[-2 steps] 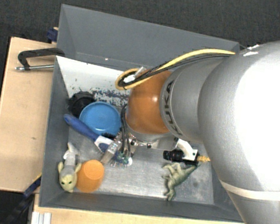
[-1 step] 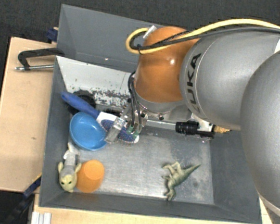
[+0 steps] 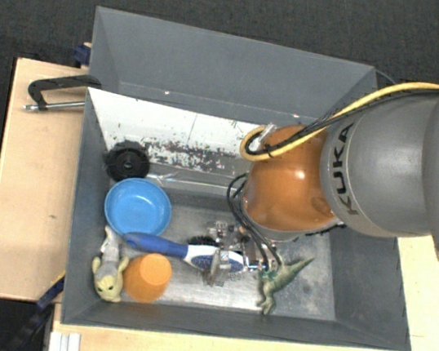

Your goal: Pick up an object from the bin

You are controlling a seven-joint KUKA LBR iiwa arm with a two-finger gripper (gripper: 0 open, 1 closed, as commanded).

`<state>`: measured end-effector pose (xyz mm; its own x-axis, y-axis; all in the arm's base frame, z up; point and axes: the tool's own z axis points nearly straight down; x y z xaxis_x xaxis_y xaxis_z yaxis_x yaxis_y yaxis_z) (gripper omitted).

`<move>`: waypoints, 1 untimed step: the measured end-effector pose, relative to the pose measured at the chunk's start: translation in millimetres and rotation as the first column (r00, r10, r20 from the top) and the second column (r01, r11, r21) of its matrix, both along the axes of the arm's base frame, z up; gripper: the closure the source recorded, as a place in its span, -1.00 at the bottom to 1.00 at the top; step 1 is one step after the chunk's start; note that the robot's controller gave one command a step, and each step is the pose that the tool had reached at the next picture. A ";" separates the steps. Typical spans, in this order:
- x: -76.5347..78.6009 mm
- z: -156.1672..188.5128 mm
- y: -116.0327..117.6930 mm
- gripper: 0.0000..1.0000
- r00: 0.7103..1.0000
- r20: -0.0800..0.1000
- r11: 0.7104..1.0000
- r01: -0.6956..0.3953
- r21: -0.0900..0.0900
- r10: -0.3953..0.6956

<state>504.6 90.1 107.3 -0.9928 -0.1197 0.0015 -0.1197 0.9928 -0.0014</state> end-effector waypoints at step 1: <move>34.3 202.4 -13.3 1.00 0.993 0.016 0.994 -0.113 0.002 0.113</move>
Offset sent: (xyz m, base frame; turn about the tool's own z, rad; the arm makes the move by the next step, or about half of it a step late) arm 0.0317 -0.0139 0.1969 -0.1147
